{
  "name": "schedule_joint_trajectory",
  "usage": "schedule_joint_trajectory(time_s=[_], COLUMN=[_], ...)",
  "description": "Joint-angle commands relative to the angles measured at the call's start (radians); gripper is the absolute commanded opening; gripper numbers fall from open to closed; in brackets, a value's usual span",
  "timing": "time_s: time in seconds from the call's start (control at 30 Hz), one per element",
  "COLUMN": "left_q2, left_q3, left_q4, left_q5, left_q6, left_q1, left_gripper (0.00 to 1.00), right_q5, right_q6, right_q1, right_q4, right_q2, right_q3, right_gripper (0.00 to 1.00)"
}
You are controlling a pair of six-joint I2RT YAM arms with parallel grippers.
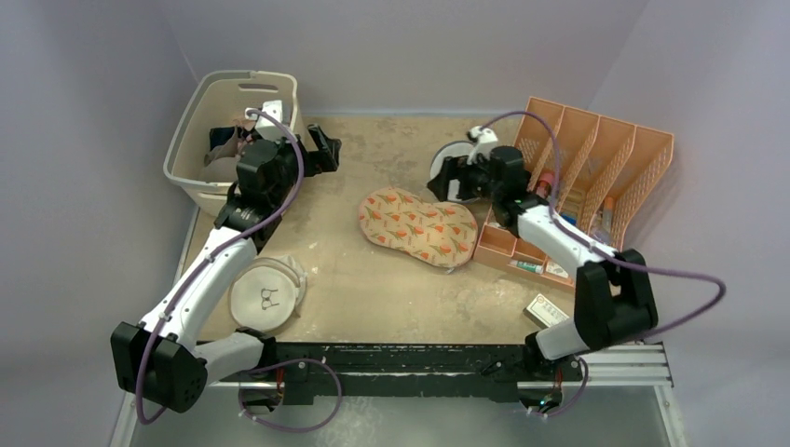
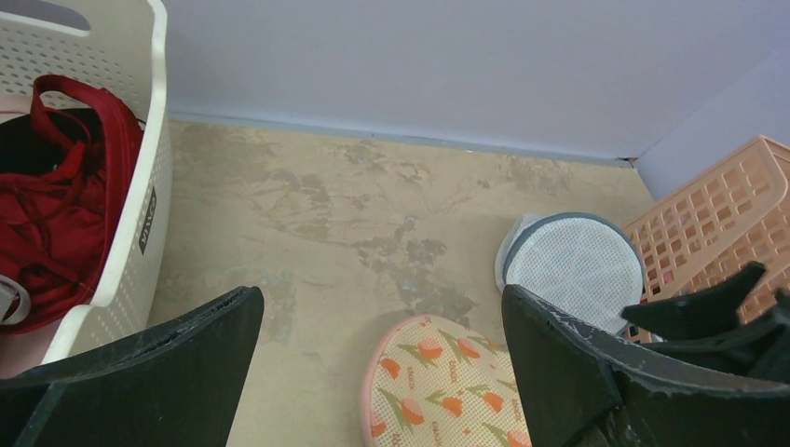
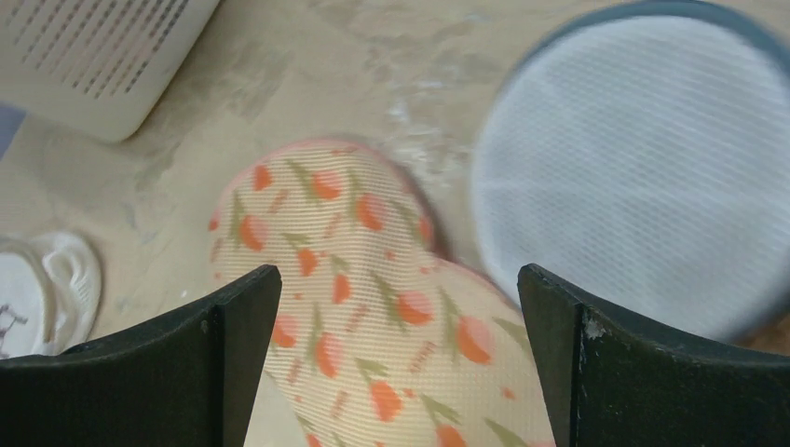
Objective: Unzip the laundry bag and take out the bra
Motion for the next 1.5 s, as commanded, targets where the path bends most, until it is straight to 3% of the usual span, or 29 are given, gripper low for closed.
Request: schedule_joint_trajectory(time_s=[0.0,0.37,0.57,0.73,1.03,1.47], left_q2=[0.003,0.016,0.014,0.010,-0.006,-0.014], left_q3=[0.023,0.038,0.044,0.041,0.033,0.034], left_q4=[0.070,0.064,0.046,0.043,0.044,0.041], left_q5=[0.025,0.001,-0.039,-0.053,-0.086,-0.099], left_q6=[-0.016,-0.003,0.006,0.009,0.019,0.025], left_q1=[-0.014,-0.030,-0.031,-0.030,-0.029,-0.030], left_gripper=[0.99,0.99,0.98,0.97,0.97,0.97], right_q5=[0.028,0.350,0.492,0.513,0.241,-0.255], right_q6=[-0.101,-0.239,-0.215,-0.192,-0.121,0.145], right_q1=[0.145,0.364,0.374,0.374,0.378,0.402], right_q4=[-0.125,-0.609,-0.709,-0.709,-0.534,-0.112], right_q2=[0.117,0.441,0.441,0.461,0.511,0.467], right_q3=[0.172,0.522,0.502,0.459,0.409,0.354], right_gripper=[1.00,1.00,1.00,1.00,0.87,0.89])
